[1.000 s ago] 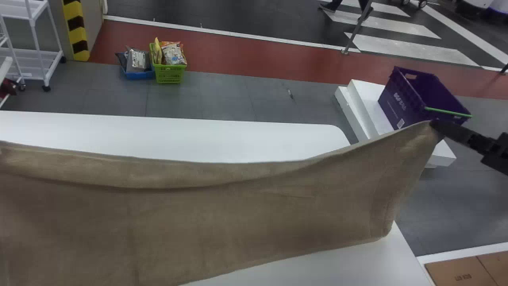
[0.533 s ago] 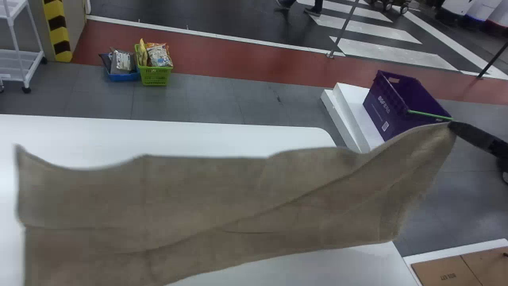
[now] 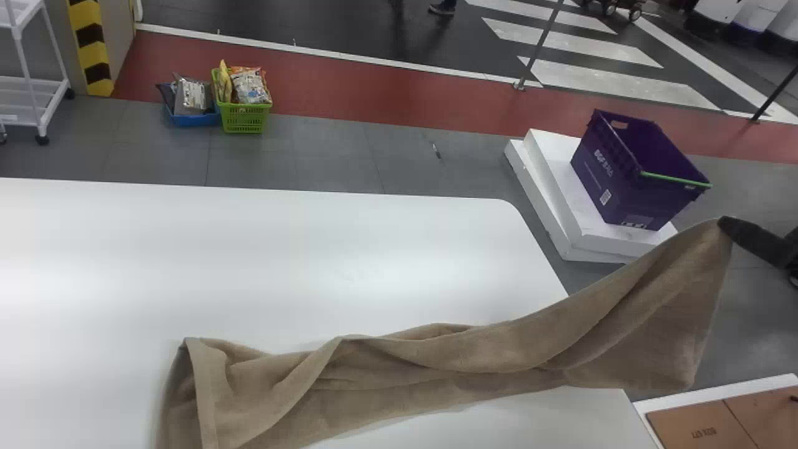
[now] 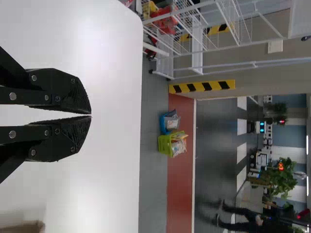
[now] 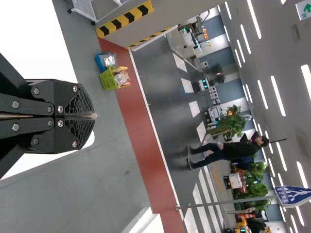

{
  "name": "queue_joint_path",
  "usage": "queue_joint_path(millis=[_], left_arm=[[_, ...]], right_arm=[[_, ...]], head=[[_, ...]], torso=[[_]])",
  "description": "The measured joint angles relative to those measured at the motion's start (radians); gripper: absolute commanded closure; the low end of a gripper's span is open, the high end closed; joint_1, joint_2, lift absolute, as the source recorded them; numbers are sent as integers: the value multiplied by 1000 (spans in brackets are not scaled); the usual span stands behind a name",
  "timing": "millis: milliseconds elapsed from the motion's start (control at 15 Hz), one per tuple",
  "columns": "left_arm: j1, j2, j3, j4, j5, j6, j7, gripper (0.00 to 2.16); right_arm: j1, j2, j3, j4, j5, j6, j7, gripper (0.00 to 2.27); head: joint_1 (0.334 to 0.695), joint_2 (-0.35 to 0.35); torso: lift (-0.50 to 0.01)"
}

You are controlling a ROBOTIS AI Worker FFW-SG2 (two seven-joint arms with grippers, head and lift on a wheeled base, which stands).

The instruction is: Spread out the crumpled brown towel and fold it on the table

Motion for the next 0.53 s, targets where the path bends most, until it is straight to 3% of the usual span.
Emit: queue_joint_path(millis=[200, 533], left_arm=[[93, 0, -2, 16, 108, -117, -45, 1001], [277, 20, -7, 193, 179, -695, -83, 998]], right_arm=[[32, 62, 85, 9, 78, 0, 0, 1649], [59, 118, 158, 17, 109, 0, 1, 1649]], head=[[695, -350], [695, -350]], torso=[[-127], [-127]])
